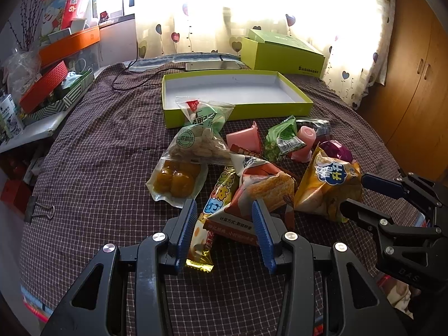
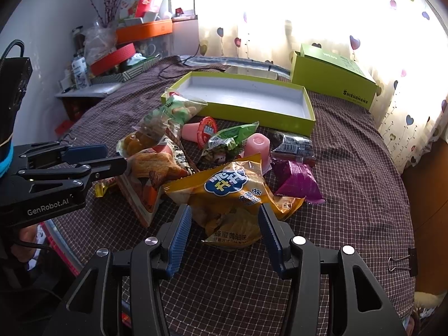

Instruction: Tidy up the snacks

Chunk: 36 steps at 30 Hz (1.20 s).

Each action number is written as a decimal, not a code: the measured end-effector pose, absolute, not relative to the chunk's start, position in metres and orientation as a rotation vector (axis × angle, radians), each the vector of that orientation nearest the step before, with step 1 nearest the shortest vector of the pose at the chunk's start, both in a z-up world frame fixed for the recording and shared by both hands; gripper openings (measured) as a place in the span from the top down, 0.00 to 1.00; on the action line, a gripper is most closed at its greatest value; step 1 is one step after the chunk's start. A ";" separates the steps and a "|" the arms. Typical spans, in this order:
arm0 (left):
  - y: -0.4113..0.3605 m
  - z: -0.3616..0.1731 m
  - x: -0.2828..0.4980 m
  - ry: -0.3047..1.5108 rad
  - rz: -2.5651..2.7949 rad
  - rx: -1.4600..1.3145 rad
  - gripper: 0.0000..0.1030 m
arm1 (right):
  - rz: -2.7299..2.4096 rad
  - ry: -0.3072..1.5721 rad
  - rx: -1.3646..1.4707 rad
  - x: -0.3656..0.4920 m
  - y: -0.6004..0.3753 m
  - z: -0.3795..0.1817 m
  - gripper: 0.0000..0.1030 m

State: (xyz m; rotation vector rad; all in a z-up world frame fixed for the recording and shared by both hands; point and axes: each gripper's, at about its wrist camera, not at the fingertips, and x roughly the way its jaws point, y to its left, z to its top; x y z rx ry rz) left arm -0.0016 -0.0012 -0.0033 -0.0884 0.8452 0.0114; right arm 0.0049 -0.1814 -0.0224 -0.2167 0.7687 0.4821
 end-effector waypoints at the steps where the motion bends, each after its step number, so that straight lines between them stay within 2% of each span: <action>1: -0.001 -0.004 -0.002 0.846 0.012 -0.088 0.59 | 0.483 0.769 -0.217 0.005 -0.181 -0.022 0.52; 36: -0.002 -0.009 -0.001 0.868 0.009 -0.096 0.59 | 0.486 0.773 -0.220 0.006 -0.177 -0.024 0.49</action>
